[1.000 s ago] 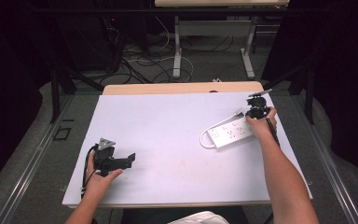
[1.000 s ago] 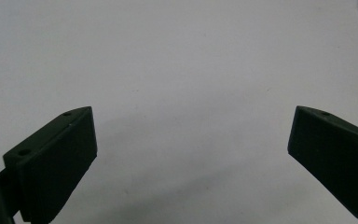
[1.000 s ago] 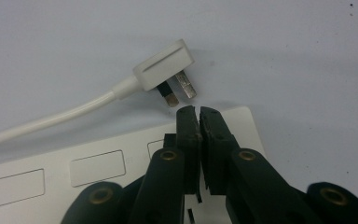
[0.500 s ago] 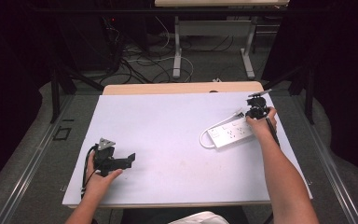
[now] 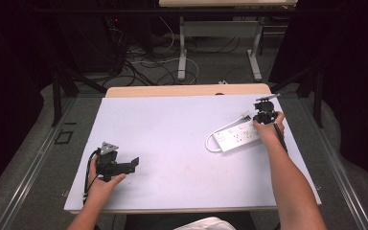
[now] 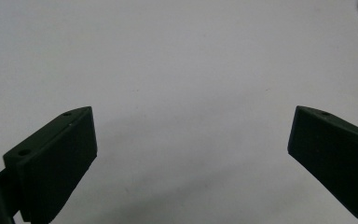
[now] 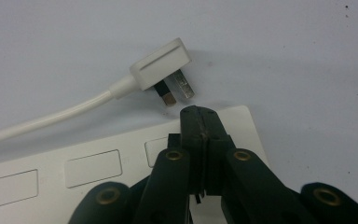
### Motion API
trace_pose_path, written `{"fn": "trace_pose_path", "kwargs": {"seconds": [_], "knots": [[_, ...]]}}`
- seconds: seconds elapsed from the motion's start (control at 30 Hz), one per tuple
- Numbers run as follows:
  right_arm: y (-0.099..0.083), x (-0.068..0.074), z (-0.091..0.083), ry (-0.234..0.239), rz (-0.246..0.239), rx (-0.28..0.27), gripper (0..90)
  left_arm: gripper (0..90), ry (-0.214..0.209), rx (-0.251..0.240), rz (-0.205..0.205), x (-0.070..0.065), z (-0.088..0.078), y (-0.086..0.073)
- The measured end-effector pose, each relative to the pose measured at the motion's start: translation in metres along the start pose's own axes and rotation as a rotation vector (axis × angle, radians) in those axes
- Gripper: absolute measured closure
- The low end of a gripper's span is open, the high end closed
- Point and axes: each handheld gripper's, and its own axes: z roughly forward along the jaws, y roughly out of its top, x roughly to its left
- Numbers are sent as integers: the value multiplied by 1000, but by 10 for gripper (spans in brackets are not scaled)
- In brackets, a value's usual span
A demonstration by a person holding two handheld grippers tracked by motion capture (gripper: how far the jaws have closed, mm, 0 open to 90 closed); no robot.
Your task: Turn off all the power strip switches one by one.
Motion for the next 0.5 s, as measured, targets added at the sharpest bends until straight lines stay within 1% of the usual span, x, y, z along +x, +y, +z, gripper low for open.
{"fn": "trace_pose_path", "kwargs": {"seconds": [0.03,0.13,0.17,0.23,0.27,0.3,0.33,0.37,0.4,0.43,0.47,0.5], "knots": [[0,0,0,-5,-13,-1,900,11,0,0,1,0,0,0],[-1,2,-2,-10,-4,5,887,11,-5,6,-1,-1,-1,1],[-1,2,-2,-9,-9,0,878,11,-4,-6,-3,-1,0,1],[-2,2,-3,-3,1,5,867,11,-7,-1,2,-1,1,1],[-3,1,-3,2,-2,-2,862,11,-11,1,-1,-1,1,2],[-4,2,-4,6,11,8,852,11,-9,-4,-1,-1,2,2],[-4,2,-5,13,6,6,840,11,-12,0,4,-1,2,2],[-5,3,-6,17,-13,-1,836,11,-15,5,9,-1,1,3],[-6,5,-7,23,-3,0,832,11,-16,-4,11,-2,2,3],[-6,7,-9,30,-9,-4,824,11,-18,-9,9,-2,3,3],[-7,8,-10,40,-28,-22,813,11,-21,-1,11,-2,2,4],[-8,11,-13,55,-23,-18,798,11,-20,-7,11,-3,3,4]]}}
